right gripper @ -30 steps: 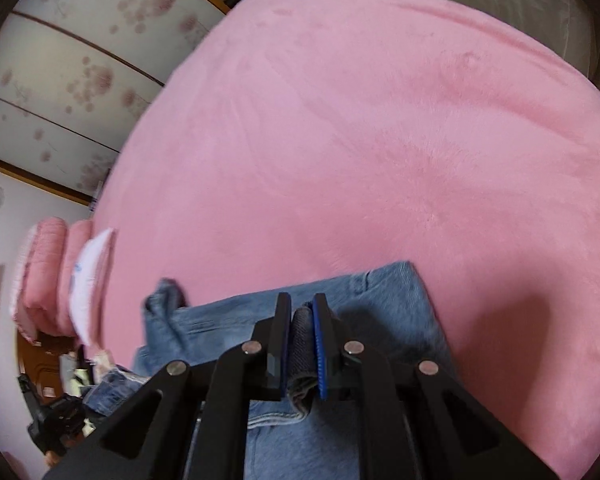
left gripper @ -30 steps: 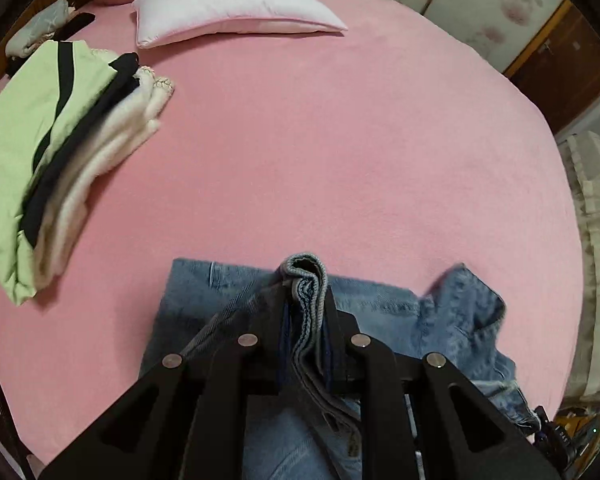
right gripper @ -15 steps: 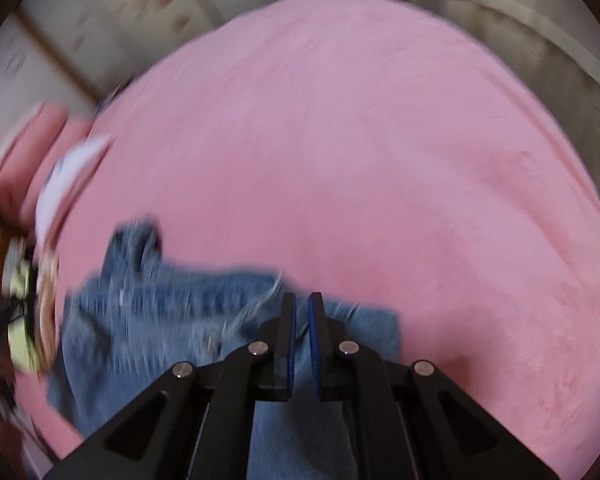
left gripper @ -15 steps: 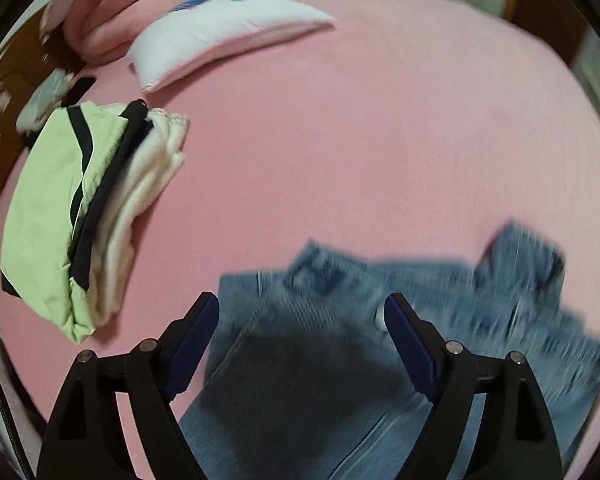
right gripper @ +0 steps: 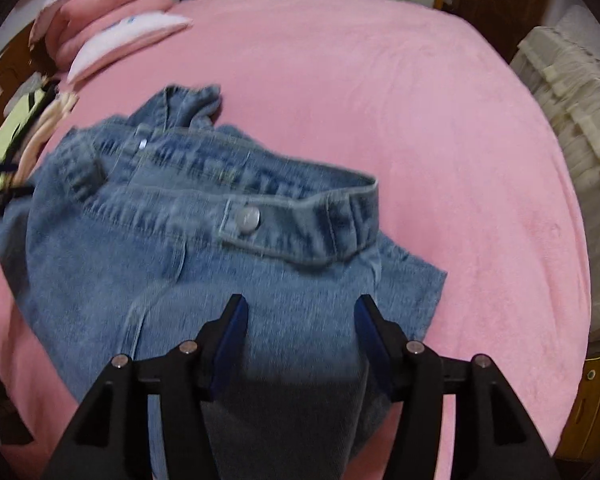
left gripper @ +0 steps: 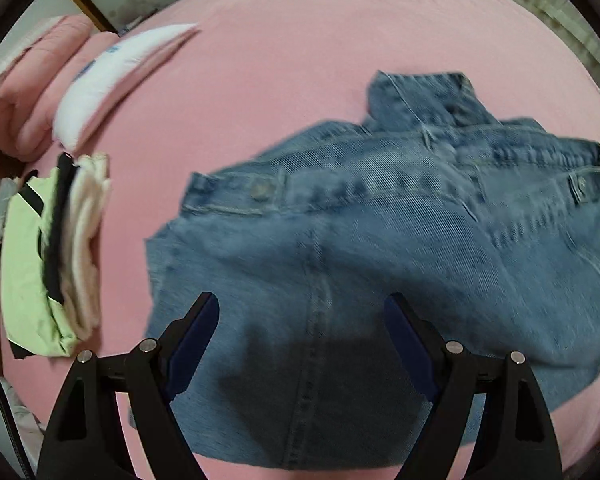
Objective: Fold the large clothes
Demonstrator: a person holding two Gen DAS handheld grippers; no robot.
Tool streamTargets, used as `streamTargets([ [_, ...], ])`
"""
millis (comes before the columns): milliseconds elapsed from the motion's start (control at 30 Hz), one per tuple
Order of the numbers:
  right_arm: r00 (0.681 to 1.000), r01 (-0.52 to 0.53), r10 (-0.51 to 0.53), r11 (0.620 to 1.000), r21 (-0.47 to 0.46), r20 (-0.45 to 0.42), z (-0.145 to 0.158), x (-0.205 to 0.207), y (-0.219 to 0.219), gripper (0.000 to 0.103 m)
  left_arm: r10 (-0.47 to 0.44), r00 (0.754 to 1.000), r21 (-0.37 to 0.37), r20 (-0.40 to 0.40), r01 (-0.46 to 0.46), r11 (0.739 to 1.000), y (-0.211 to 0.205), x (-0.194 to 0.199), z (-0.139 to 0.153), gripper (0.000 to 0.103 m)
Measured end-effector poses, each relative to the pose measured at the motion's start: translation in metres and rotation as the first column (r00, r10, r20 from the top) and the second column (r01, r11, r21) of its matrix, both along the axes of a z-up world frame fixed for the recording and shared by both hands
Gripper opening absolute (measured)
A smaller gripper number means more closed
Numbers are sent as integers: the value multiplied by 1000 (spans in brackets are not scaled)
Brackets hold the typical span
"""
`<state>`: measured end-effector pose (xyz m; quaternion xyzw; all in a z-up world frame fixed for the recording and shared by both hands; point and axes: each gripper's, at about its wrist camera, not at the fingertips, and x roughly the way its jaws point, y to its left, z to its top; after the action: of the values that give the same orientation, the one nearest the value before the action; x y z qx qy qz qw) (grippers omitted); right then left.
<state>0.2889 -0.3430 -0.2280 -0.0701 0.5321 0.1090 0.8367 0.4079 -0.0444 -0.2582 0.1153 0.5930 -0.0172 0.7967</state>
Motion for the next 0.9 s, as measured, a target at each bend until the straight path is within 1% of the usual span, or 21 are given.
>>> streamTargets([
  [67,999,25,-25,1000,-3,20,-2,9,0,62,-2,1000,-25,-9,2,1000,1,-5,1,83],
  [133,998,68,-67,997,-38,21,-10,24,-1,63,6,1000,-39,-11,-6,999,5,-8,2,83],
  [200,996,92,-93,995,-50,-10,-20,36,-4,63,20,1000,-41,-18,-21,999,14,-9,1,83],
  [267,994,107,-108,994,-24,-26,-27,43,-8,63,38,999,-45,-23,-39,998,24,-9,1,83],
  [333,992,125,-125,992,28,-11,-28,42,-16,62,56,998,-53,-33,-58,997,35,-6,0,83],
  [367,990,140,-140,988,61,-7,-26,40,-24,52,67,997,-56,-42,-69,996,39,-5,-1,83],
  [400,984,176,-174,975,135,-25,-27,40,-33,44,80,995,-57,-54,-83,995,43,-3,-4,83],
  [433,976,217,-210,950,223,-53,-28,40,-44,41,98,993,-55,-66,-101,993,48,-1,-7,83],
  [500,965,260,-254,926,275,-57,-28,38,-56,23,126,989,-59,-82,-131,990,54,0,-11,83],
  [567,959,282,-280,912,299,-50,-25,33,-65,20,150,984,-77,-97,-157,985,59,1,-13,83],
  [667,942,323,-336,906,275,-1,-13,21,-72,18,154,983,-82,-104,-162,983,60,0,-13,83],
  [700,934,334,-356,900,281,28,-4,13,-74,18,145,984,-78,-100,-153,985,59,1,-13,83],
  [767,915,350,-395,876,332,78,17,1,-82,18,132,987,-65,-97,-139,988,55,2,-13,83],
  [800,913,351,-401,870,347,79,24,3,-81,18,124,988,-54,-95,-130,990,53,3,-14,83],
  [833,913,361,-404,866,345,60,26,5,-83,19,117,989,-40,-92,-121,992,50,6,-16,83],
  [900,918,372,-397,869,327,13,17,17,-81,20,112,990,-22,-90,-114,993,47,11,-21,83],
])
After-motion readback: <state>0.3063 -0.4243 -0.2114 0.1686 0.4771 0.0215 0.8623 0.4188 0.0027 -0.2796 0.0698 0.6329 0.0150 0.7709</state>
